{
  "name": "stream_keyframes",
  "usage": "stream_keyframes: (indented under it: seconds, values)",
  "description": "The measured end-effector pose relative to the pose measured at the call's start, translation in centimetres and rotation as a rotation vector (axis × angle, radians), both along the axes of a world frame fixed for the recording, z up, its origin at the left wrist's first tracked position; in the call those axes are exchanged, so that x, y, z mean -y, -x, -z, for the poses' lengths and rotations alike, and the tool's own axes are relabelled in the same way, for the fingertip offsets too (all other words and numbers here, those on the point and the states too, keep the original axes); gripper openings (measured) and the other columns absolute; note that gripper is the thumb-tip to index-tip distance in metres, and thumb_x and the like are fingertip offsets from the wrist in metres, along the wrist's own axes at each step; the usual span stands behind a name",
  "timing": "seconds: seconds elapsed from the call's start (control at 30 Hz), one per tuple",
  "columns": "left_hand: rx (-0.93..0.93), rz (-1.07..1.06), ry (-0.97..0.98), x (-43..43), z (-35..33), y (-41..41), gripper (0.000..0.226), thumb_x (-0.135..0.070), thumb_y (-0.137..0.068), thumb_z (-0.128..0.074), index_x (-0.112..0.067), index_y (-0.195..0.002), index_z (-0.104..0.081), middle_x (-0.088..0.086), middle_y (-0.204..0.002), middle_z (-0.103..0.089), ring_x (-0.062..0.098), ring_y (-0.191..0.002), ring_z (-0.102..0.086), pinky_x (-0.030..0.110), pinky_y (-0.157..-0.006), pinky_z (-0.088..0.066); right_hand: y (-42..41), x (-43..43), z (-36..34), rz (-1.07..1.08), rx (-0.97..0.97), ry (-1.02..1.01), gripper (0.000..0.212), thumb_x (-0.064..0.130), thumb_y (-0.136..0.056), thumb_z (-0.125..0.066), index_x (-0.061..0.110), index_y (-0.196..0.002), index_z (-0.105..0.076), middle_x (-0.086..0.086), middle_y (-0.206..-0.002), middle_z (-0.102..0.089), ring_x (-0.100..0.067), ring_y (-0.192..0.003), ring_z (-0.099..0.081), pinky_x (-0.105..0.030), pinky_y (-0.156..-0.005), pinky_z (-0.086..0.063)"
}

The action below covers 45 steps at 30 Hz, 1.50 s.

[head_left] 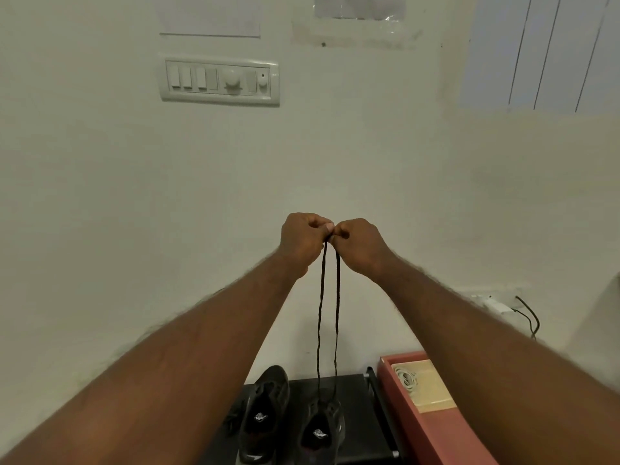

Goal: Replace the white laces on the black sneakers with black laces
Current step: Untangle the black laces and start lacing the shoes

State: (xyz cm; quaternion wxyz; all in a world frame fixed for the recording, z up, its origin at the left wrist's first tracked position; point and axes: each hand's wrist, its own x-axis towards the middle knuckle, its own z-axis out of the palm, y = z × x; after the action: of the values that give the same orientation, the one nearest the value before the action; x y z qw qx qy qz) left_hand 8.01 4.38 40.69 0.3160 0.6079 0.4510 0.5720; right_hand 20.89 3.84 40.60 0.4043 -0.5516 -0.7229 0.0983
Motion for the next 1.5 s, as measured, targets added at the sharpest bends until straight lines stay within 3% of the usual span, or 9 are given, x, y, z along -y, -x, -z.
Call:
stream_keyframes:
  seconds: [0.1,0.23,0.43,0.63,0.73,0.9,1.03,1.2,1.5]
  values:
    - [-0.072,-0.020,-0.038,0.0,0.0,0.1,0.012,-0.006,-0.092,-0.064,-0.009,-0.082,-0.071,0.009,-0.086,-0.073,0.023,-0.085,-0.070,0.028,-0.073,-0.054,0.3,-0.1,0.1,-0.017,-0.041,0.040,0.023,0.010,-0.097,-0.054,-0.003,-0.082,-0.067,-0.004,-0.064,-0.055,-0.016,-0.056,-0.048,-0.026,-0.054,-0.039]
    - [-0.065,-0.013,-0.039,0.0,-0.4,0.2,0.010,-0.008,-0.092,-0.064,-0.006,-0.086,-0.072,0.001,-0.078,-0.070,0.008,-0.066,-0.066,0.019,-0.061,-0.050,0.6,-0.6,0.4,-0.037,-0.205,0.000,0.026,0.013,-0.090,-0.060,-0.011,-0.082,-0.061,-0.029,-0.085,-0.066,-0.031,-0.069,-0.059,-0.050,-0.072,-0.055]
    - [0.039,0.065,0.083,0.0,-1.6,0.3,0.007,-0.008,-0.089,-0.069,-0.008,-0.083,-0.072,0.001,-0.073,-0.068,0.009,-0.061,-0.061,0.022,-0.061,-0.053,0.3,-1.0,0.1,-0.006,-0.228,-0.056,0.023,0.013,-0.087,-0.063,-0.007,-0.077,-0.063,-0.023,-0.082,-0.069,-0.040,-0.081,-0.067,-0.054,-0.074,-0.056]
    - [0.018,0.042,0.083,-0.7,-3.1,0.6,0.007,0.000,-0.088,-0.068,0.000,-0.081,-0.070,0.009,-0.074,-0.067,0.014,-0.063,-0.064,0.016,-0.055,-0.054,0.8,-1.8,-1.5,0.021,-0.199,-0.080,0.022,0.012,-0.090,-0.060,-0.007,-0.080,-0.065,-0.022,-0.088,-0.070,-0.040,-0.085,-0.067,-0.049,-0.075,-0.055]
    - [-0.013,0.065,0.091,-1.0,-3.1,1.2,0.011,-0.001,-0.088,-0.069,-0.004,-0.078,-0.069,0.008,-0.073,-0.066,0.014,-0.065,-0.064,0.019,-0.061,-0.056,1.1,-2.1,-1.1,0.018,-0.233,-0.062,0.023,0.015,-0.091,-0.062,-0.007,-0.082,-0.065,-0.022,-0.089,-0.070,-0.040,-0.085,-0.067,-0.051,-0.075,-0.057]
    - [-0.061,0.000,0.034,-1.4,-3.2,1.5,0.008,-0.008,-0.090,-0.069,-0.006,-0.082,-0.070,0.005,-0.077,-0.068,0.015,-0.071,-0.065,0.027,-0.064,-0.057,1.4,-2.6,-0.6,-0.002,-0.313,-0.027,0.026,0.017,-0.093,-0.066,-0.006,-0.082,-0.065,-0.024,-0.091,-0.069,-0.029,-0.072,-0.060,-0.038,-0.063,-0.048]
    - [-0.050,0.028,0.033,-1.5,-3.7,1.1,0.007,-0.003,-0.090,-0.068,-0.001,-0.083,-0.070,0.008,-0.072,-0.068,0.015,-0.065,-0.065,0.024,-0.063,-0.058,1.3,-3.0,-0.9,0.012,-0.345,-0.031,0.025,0.012,-0.090,-0.066,-0.008,-0.076,-0.063,-0.028,-0.087,-0.067,-0.028,-0.067,-0.057,-0.039,-0.060,-0.045]
    - [-0.033,0.054,0.048,-1.6,-3.6,1.2,0.018,0.004,-0.089,-0.066,-0.003,-0.072,-0.068,0.013,-0.071,-0.067,0.019,-0.067,-0.065,0.028,-0.076,-0.060,1.0,-2.8,-1.1,0.013,-0.318,-0.038,0.021,0.012,-0.090,-0.065,-0.005,-0.078,-0.068,-0.025,-0.085,-0.069,-0.036,-0.068,-0.061,-0.039,-0.060,-0.048]
    - [0.014,0.120,0.107,-1.0,-3.7,1.8,0.005,0.006,-0.089,-0.065,0.005,-0.085,-0.067,0.015,-0.076,-0.066,0.021,-0.072,-0.067,0.027,-0.076,-0.060,1.2,-2.0,-1.2,-0.018,-0.295,-0.024,0.028,0.014,-0.090,-0.063,-0.011,-0.076,-0.062,-0.031,-0.085,-0.063,-0.024,-0.064,-0.052,-0.037,-0.058,-0.041]
